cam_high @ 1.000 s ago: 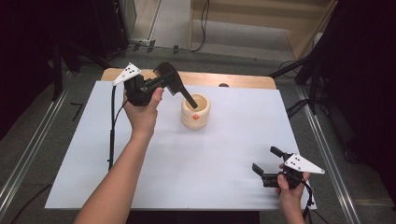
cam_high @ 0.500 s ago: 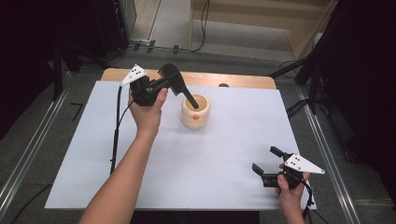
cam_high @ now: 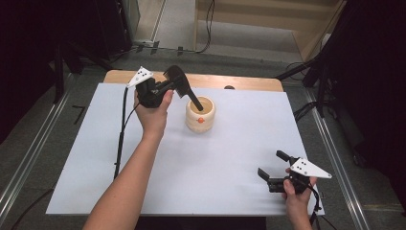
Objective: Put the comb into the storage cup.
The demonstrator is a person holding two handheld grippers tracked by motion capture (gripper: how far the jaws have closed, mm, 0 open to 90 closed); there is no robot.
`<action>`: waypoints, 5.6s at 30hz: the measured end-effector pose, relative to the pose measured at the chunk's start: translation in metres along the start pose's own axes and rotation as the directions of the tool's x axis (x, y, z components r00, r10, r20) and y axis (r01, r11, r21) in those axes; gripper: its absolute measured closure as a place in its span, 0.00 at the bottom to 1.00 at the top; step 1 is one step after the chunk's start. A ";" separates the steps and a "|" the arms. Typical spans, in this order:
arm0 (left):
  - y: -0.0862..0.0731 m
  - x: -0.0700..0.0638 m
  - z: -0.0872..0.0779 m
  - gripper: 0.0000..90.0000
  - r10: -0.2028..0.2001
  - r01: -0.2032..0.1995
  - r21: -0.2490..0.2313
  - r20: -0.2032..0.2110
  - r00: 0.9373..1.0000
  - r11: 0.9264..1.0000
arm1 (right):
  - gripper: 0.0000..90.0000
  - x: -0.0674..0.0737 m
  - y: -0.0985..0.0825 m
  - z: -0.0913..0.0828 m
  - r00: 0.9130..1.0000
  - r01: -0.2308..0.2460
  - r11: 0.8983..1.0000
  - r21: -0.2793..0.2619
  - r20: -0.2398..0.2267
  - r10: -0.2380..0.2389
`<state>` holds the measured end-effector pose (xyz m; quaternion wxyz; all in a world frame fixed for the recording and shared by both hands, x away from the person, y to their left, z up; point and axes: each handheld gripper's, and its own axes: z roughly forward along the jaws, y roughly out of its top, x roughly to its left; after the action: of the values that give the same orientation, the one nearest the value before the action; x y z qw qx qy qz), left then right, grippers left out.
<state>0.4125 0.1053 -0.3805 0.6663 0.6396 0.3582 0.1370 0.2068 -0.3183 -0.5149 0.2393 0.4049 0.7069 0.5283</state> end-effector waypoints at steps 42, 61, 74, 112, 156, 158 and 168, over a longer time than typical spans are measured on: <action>-0.039 0.007 0.035 0.96 -0.057 0.057 0.095 -0.002 0.998 0.994 | 0.00 0.002 0.000 0.002 1.000 0.016 1.000 0.017 -0.001 -0.016; -0.055 0.013 0.041 0.96 -0.111 0.114 0.120 -0.030 0.993 0.986 | 0.00 0.002 0.000 0.002 1.000 0.016 1.000 0.018 0.000 -0.016; -0.053 0.016 0.037 0.77 -0.053 0.057 0.131 -0.034 0.998 0.990 | 0.00 0.002 0.000 0.002 1.000 0.015 1.000 0.017 0.004 -0.015; -0.057 0.011 -0.001 0.00 0.139 -0.131 0.218 -0.021 0.990 0.967 | 0.00 0.002 0.000 0.003 1.000 0.023 1.000 0.016 0.006 -0.023; -0.078 -0.001 -0.116 0.00 0.228 -0.221 0.175 -0.020 0.974 0.960 | 0.00 0.002 0.000 0.002 1.000 0.011 1.000 0.009 0.014 -0.011; -0.080 0.000 -0.121 0.00 0.231 -0.224 0.179 -0.021 0.973 0.958 | 0.00 0.002 0.000 0.002 1.000 0.013 1.000 0.007 0.013 -0.013; -0.093 -0.001 -0.145 0.00 0.227 -0.217 0.193 -0.029 0.973 0.957 | 0.00 0.002 0.000 0.001 1.000 0.012 1.000 0.005 0.015 -0.012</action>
<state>0.2915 0.2007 -0.4578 0.5740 0.7322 0.3120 0.1925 0.2068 -0.3160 -0.5152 0.2469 0.4051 0.7088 0.5221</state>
